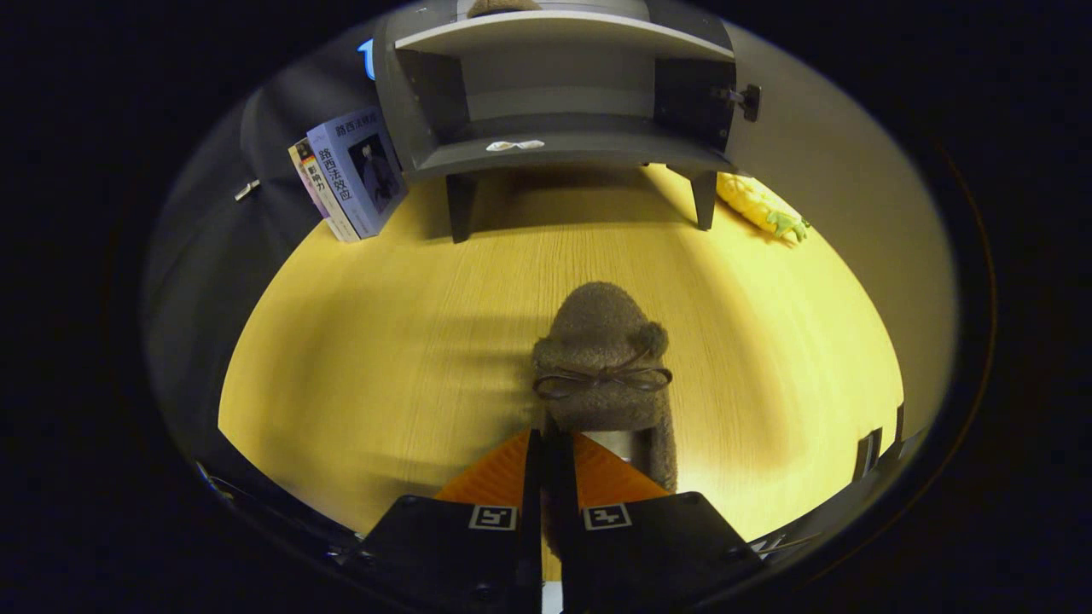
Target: Open the shoe cabinet door, grab the shoes and put them into the shoe cabinet, then close the shoe cabinet door.
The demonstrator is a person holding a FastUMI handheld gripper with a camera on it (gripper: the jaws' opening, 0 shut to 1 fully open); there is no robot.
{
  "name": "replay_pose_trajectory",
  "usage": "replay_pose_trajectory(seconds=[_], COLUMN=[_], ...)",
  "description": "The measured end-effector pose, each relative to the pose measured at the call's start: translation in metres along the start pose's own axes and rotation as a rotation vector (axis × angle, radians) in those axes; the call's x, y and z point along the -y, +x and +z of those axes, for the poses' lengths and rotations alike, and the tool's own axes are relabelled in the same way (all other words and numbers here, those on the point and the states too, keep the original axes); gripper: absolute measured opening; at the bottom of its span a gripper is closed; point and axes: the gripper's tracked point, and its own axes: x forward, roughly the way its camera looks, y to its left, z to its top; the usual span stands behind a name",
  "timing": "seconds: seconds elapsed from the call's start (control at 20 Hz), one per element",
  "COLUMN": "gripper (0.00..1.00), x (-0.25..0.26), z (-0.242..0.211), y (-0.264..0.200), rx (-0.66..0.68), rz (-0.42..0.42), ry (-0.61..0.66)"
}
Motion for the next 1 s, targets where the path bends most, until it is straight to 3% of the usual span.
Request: replay_pose_trajectory(seconds=[0.75,0.8,1.0], gripper=[0.13,0.05,0.05], x=[0.01,0.01,0.012], z=[0.045,0.047,0.051], y=[0.061,0.059,0.053], rx=[0.161,0.157,0.14], rz=[-0.025,-0.025,-0.033], ry=[-0.053,-0.053,-0.057])
